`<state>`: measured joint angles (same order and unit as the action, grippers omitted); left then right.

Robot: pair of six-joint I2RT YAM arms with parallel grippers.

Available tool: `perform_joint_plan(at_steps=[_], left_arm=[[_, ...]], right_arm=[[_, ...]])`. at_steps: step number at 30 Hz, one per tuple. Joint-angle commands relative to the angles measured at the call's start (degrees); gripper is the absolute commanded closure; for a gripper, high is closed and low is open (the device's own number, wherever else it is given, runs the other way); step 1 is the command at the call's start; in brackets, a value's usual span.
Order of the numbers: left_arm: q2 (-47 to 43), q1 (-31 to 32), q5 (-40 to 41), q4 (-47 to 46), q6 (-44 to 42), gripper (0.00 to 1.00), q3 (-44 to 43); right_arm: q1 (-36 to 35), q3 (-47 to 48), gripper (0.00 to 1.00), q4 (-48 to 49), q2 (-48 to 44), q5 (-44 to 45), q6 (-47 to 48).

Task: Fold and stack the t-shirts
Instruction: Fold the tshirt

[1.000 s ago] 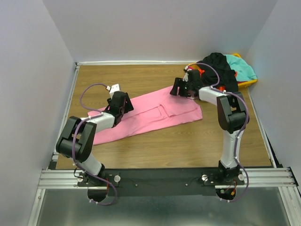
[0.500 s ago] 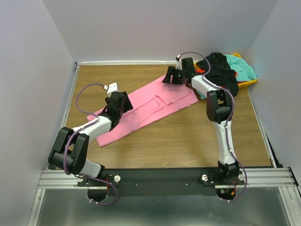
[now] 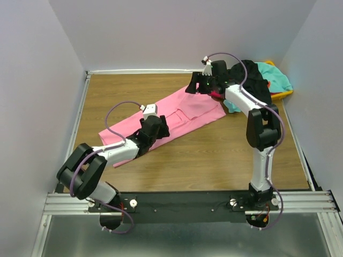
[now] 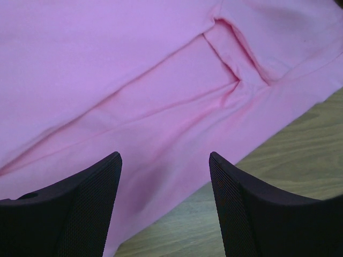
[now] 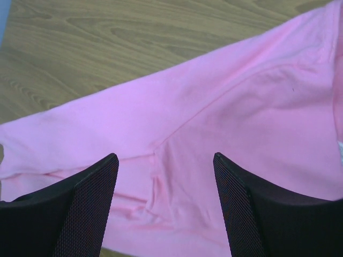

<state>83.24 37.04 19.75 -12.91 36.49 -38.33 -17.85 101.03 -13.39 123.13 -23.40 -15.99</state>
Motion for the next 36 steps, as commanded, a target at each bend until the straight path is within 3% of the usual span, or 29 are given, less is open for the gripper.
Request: perform_joint_plan(at_steps=[1, 7, 18, 28, 36], left_arm=[[1.7, 1.0, -1.1, -5.0, 2.7, 0.25, 3.1], [4.9, 3.2, 0.4, -5.6, 3.5, 0.25, 3.3], [7.3, 6.5, 2.1, -5.5, 7.8, 0.25, 4.8], [15.1, 10.6, 2.2, -8.2, 11.4, 0.25, 1.2], [20.3, 15.1, 1.2, -10.0, 13.3, 0.25, -5.5]], right_arm=[[-0.1, -9.5, 0.21, -0.2, -6.2, 4.5, 1.2], [-0.2, -18.8, 0.21, 3.5, -7.6, 4.9, -0.3], [-0.2, -16.7, 0.21, 4.4, 0.5, 5.6, -2.6], [0.2, -7.6, 0.20, 3.7, 9.1, 9.0, -2.2], [2.4, 4.4, 0.17, 1.9, 15.5, 5.7, -1.4]])
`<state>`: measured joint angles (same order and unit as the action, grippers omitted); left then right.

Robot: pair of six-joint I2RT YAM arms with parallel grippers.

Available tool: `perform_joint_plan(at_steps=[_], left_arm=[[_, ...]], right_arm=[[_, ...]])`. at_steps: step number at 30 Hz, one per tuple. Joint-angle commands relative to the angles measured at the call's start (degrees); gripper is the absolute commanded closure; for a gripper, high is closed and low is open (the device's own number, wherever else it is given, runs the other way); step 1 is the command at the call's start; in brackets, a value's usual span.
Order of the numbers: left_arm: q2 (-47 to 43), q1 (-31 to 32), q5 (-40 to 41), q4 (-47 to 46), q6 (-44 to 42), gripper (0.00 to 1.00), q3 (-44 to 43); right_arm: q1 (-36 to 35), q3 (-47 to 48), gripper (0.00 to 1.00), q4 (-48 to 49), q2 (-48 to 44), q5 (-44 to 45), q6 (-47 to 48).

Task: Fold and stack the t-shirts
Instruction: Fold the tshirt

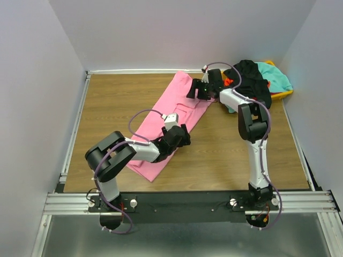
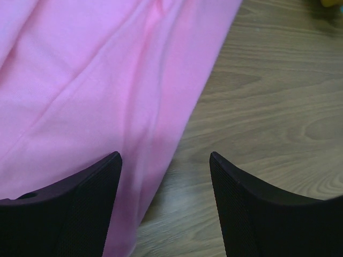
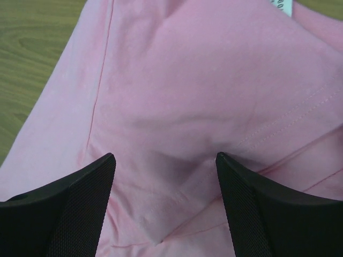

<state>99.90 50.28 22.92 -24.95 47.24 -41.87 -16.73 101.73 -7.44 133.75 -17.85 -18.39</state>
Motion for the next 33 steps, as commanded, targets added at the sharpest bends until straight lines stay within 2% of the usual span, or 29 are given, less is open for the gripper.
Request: perform_joint_plan(at_steps=[1, 8, 12, 17, 20, 27, 33], left_arm=[[4.8, 2.1, -3.0, 1.5, 2.2, 0.25, -2.7], [5.7, 3.1, -4.4, -0.2, -0.8, 0.25, -8.6], [0.7, 3.1, -2.4, 1.2, -5.8, 0.24, -9.0], [-7.6, 3.1, 3.1, 5.7, -6.1, 0.22, -4.4], [-11.5, 2.6, 7.7, 8.0, -4.2, 0.19, 0.2], [-17.4, -1.9, 4.9, 1.0, -2.4, 0.16, 13.9], [-16.4, -2.2, 7.4, 2.9, -0.9, 0.16, 14.3]], right_arm=[[1.8, 5.4, 0.16, -4.4, 6.4, -0.8, 1.9], [3.4, 17.3, 0.16, -5.2, 11.5, -13.3, 5.4], [3.5, 20.3, 0.16, -5.1, 10.7, -18.4, 7.1], [3.7, 19.6, 0.16, -4.9, 6.3, -24.2, 6.4], [3.6, 13.5, 0.16, -5.0, 2.6, -23.9, 5.8], [3.5, -1.5, 0.17, -2.8, -6.7, -22.8, 3.8], [3.4, -16.6, 0.18, 1.6, -14.5, -18.6, 2.4]])
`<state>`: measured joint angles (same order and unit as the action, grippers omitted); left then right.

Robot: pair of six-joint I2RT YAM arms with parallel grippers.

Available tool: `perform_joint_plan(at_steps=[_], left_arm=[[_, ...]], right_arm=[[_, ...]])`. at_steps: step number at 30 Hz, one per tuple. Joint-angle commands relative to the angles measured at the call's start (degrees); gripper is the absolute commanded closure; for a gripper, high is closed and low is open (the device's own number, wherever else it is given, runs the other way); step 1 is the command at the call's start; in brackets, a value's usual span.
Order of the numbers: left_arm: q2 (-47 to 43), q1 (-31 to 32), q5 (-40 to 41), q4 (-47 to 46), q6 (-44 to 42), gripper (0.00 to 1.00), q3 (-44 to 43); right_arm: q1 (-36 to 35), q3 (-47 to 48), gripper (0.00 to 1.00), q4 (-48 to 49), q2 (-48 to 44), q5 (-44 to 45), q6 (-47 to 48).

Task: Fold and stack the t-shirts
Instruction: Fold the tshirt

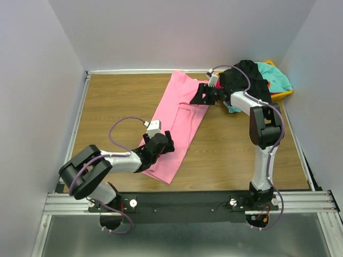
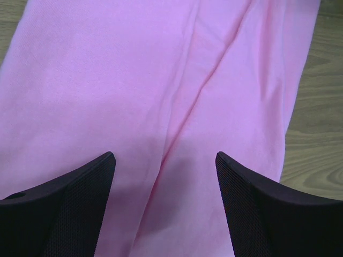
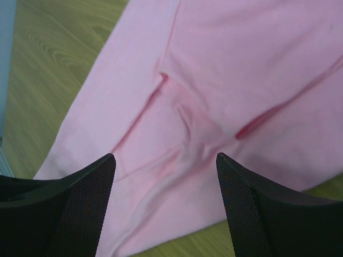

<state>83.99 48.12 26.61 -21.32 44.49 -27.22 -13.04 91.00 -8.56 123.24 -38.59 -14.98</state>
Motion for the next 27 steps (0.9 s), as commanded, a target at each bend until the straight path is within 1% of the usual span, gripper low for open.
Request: perform_joint_plan(at_steps=[1, 2, 5, 8, 12, 16, 18, 21, 25, 26, 27], left_arm=[[-0.3, -0.1, 3.7, -0.7, 1.9, 0.16, -0.4], [-0.1, -0.1, 3.6, -0.7, 1.9, 0.16, -0.4], [1.3, -0.1, 2.3, -1.0, 2.6, 0.16, -0.4], [2.5, 0.0, 1.0, -1.1, 3.9, 0.16, 0.0], [3.2, 0.7, -0.9, -3.5, 5.8, 0.16, 2.0], [4.9, 3.5, -3.5, -5.7, 7.3, 0.17, 2.2], [6.3, 5.5, -3.7, -6.4, 8.8, 0.17, 1.6], [7.4, 6.9, -4.3, -6.4, 11.3, 0.17, 1.2], [8.3, 10.1, -4.9, -6.5, 15.1, 0.16, 2.3], [8.5, 10.1, -4.9, -6.5, 15.4, 0.17, 2.1], [8.7, 11.5, -4.9, -7.1, 15.5, 0.17, 1.9]], right_arm=[[-0.3, -7.2, 0.18, 3.1, -4.6, 2.7, -0.8], [-0.3, -9.1, 0.18, 3.3, -5.5, 4.3, -0.8], [-0.3, -10.3, 0.17, 3.4, -5.2, 7.3, -1.2], [-0.2, -9.3, 0.17, 3.3, -2.7, 9.0, -1.0], [0.0, -6.9, 0.17, 3.2, 0.7, 11.5, -1.5], [0.6, -3.8, 0.17, 3.1, 4.0, 11.8, -2.4], [0.9, -1.4, 0.17, 2.8, 5.9, 11.4, -2.8], [1.2, 0.5, 0.17, 2.4, 8.2, 10.7, -3.0], [1.2, 4.4, 0.17, 0.7, 11.0, 10.4, -3.1], [1.2, 5.1, 0.17, 0.5, 11.5, 10.3, -3.0], [1.1, 7.2, 0.17, 0.0, 12.1, 9.9, -3.0]])
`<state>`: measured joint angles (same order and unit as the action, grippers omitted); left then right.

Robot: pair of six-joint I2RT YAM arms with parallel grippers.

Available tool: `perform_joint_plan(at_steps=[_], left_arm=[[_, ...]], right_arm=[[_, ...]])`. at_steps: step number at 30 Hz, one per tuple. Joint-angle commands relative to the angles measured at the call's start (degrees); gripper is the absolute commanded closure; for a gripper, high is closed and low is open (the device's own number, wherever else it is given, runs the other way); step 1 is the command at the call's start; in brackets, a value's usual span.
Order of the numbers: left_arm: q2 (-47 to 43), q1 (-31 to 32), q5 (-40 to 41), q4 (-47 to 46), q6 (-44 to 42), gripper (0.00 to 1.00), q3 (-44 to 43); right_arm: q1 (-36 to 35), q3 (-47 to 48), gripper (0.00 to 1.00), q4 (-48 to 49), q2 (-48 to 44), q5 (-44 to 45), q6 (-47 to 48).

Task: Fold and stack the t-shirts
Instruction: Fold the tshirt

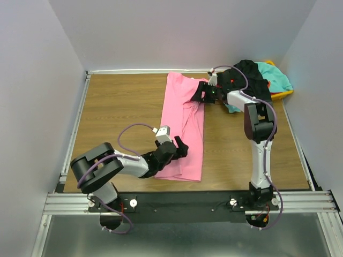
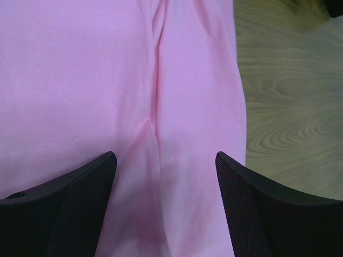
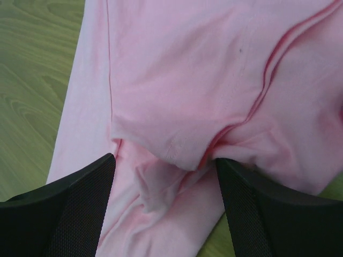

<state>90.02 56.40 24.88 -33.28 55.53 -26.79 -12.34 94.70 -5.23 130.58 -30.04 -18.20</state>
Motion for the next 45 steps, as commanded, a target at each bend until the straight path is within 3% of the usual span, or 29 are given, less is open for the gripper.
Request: perform_joint_plan(at_steps=[1, 7, 15, 25, 36, 45], left_arm=[[3.4, 3.8, -3.4, 4.6, 4.5, 0.17, 0.6], [5.3, 5.8, -5.1, 3.2, 3.4, 0.17, -2.9], [-0.2, 5.8, -1.7, 8.7, 2.3, 0.16, -2.6], [-16.2, 5.8, 9.5, 23.9, -1.3, 0.15, -2.3], [-20.2, 5.7, 5.7, 28.4, -6.8, 0.13, -1.3], [-21.5, 5.7, 0.7, 32.4, -4.6, 0.13, 0.9]], right_arm=[[0.5, 4.4, 0.17, -3.7, 6.1, 1.0, 0.3], [0.4, 8.8, 0.17, -5.0, 8.0, -2.2, 0.8], [0.5, 1.4, 0.17, -5.0, 0.6, 2.4, 2.0], [-0.8, -17.6, 0.17, -1.4, -26.8, 13.2, 2.6], [-11.2, -44.7, 0.18, -2.1, -59.4, 26.9, -6.4], [-20.7, -58.0, 0.22, -9.5, -69.2, 31.2, -14.7]])
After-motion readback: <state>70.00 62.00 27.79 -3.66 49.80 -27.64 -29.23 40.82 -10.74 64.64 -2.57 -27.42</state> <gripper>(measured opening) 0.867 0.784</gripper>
